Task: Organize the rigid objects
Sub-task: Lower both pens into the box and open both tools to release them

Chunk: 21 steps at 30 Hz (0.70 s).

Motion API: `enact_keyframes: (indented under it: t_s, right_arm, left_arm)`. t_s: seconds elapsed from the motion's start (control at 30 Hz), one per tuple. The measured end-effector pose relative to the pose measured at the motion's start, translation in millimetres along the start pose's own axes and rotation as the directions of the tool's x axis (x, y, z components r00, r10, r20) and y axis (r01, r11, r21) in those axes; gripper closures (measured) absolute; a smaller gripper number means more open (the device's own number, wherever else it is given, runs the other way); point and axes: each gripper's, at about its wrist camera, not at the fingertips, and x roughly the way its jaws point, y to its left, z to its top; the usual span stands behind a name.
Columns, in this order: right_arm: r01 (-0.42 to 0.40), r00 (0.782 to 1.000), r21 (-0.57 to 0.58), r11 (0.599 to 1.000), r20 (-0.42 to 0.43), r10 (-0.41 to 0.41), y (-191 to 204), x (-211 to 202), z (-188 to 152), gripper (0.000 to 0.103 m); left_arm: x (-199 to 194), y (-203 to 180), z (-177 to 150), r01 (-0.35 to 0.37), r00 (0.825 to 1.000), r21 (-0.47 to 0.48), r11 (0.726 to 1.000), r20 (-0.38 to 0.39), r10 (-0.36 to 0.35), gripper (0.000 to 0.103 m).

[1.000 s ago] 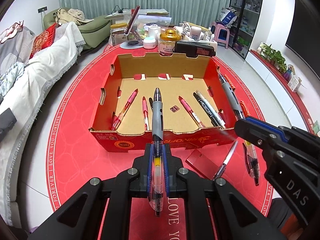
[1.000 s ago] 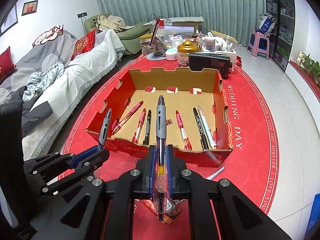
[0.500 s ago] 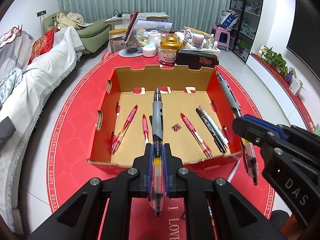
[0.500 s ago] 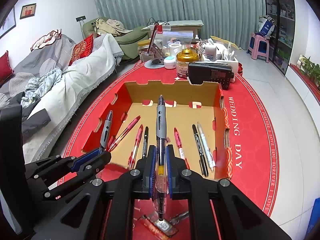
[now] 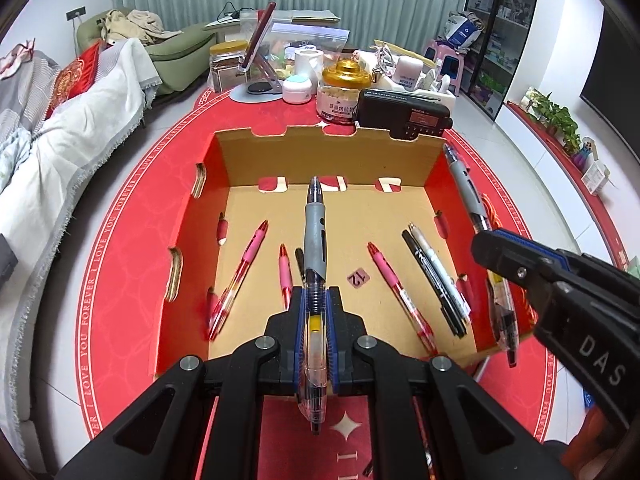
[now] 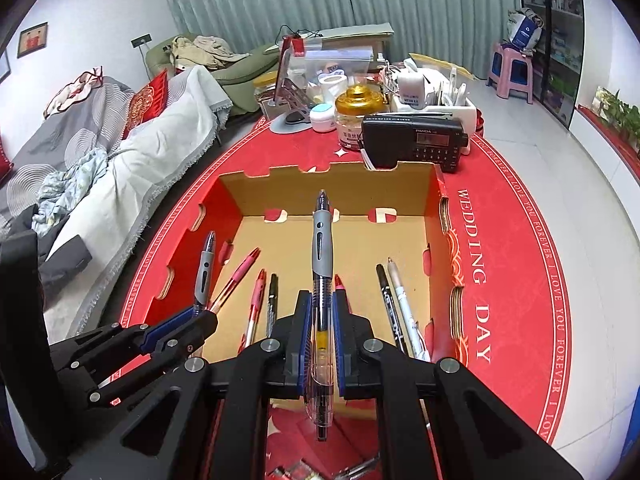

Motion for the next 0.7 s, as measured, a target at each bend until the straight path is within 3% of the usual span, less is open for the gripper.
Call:
enact_keyframes:
  t_s: [0.7]
  right_arm:
    - [0.019,0.998,-0.003,1.0,-0.054,-0.02,-3,35,6,0.092]
  left_arm:
    - [41,-6,11,0.01,0.998,0.018,1.0,-0.067,-0.009,0.093]
